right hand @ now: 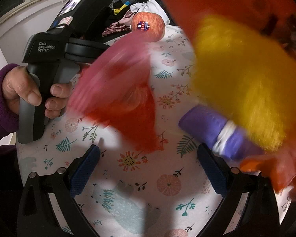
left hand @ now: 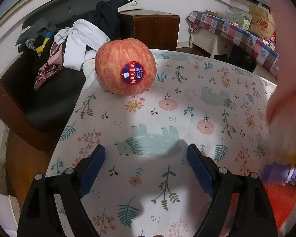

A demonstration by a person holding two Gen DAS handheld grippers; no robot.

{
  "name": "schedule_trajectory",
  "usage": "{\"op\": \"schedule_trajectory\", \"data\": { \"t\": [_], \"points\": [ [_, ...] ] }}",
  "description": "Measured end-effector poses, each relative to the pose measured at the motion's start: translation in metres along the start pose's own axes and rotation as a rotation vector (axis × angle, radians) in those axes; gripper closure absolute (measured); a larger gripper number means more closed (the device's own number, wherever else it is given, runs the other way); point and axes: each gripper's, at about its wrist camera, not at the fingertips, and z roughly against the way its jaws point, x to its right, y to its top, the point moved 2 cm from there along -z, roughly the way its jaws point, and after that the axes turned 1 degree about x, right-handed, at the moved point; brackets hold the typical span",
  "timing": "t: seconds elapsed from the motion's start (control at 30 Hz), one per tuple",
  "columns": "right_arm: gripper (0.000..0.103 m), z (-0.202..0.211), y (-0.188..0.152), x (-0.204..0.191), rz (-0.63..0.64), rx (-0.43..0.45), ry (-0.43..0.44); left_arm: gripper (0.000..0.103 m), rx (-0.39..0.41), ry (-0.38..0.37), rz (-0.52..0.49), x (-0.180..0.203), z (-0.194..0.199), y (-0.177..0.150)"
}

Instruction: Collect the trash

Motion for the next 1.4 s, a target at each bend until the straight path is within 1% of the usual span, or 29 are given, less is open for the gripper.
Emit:
{"op": "schedule_trajectory", "data": {
  "t": [1.4],
  "points": [
    [0.003,-0.0013,0.0004,-0.0001,0.001,0.001,0.001,0.019,-0.002,-0.001,0.000,-0.0007,0.0002,0.0013]
  ]
}}
